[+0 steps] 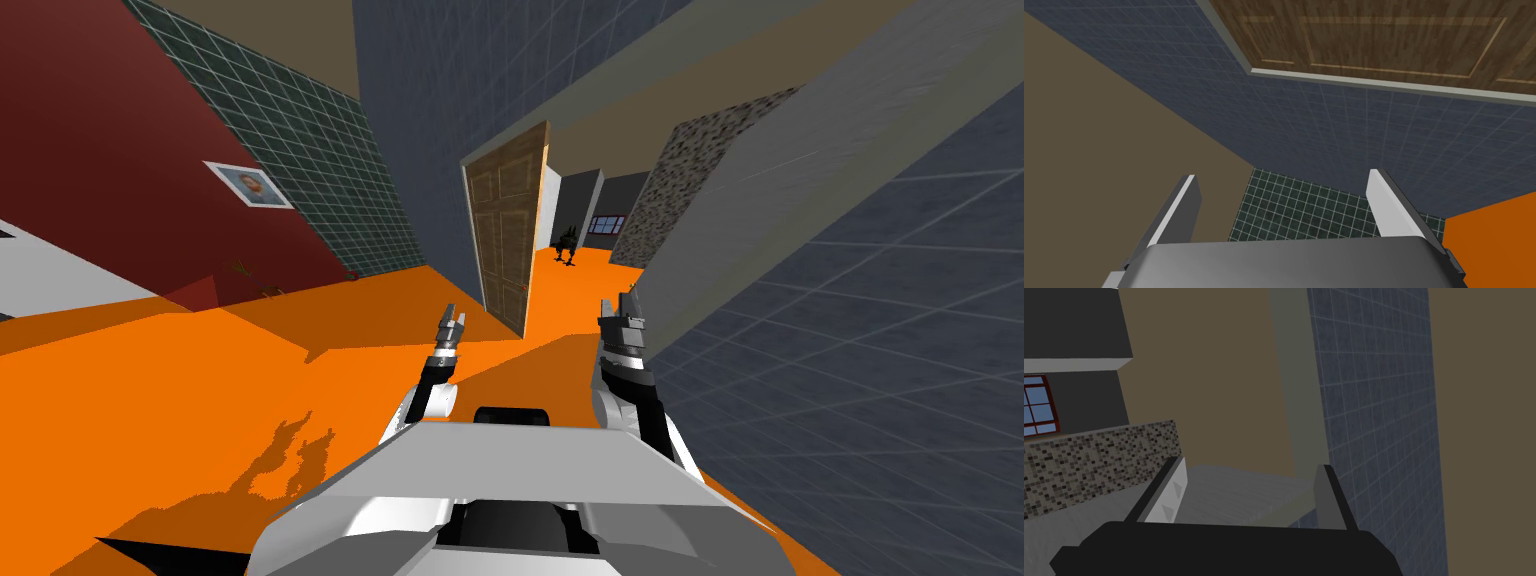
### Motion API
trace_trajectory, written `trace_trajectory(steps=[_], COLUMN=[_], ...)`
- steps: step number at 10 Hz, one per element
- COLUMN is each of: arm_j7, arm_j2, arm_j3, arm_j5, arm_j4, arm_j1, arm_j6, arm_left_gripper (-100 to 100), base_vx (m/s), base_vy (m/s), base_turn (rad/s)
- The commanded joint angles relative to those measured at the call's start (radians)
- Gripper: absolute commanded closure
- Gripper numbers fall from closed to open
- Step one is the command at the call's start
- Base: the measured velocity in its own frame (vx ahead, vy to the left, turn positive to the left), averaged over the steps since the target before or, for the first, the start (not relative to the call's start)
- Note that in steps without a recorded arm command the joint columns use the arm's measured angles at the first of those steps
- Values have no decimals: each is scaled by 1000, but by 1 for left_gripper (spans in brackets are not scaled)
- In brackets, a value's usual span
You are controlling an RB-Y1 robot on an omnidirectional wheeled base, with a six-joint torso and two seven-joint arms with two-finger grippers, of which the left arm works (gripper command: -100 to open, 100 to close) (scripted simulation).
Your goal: Push the door open
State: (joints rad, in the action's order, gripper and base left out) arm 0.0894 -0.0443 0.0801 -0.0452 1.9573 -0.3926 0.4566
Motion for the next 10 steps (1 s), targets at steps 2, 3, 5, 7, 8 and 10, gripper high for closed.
trace_trajectory(steps=[2,3,5,7,8,10], arm_j7=[5,8,13,18,20,26], arm_j2=[-9,-13,-20,-26,-30,-35], arm_j3=[8,11,17,24,27,34], arm_j5=[-5,-7,-11,-15,-17,-21], arm_j4=[-47,-66,-107,-149,-170,-213], arm_j1=[18,25,38,52,59,73], arm_j6=[11,17,29,41,47,60], arm_left_gripper=[-100,-100,-100,-100,-100,-100], base_vx=[89,87,101,113,91,92], base_vy=[-4,4,-4,11,8,11], base_turn=[-64,-53,-74,-66,-69,-75])
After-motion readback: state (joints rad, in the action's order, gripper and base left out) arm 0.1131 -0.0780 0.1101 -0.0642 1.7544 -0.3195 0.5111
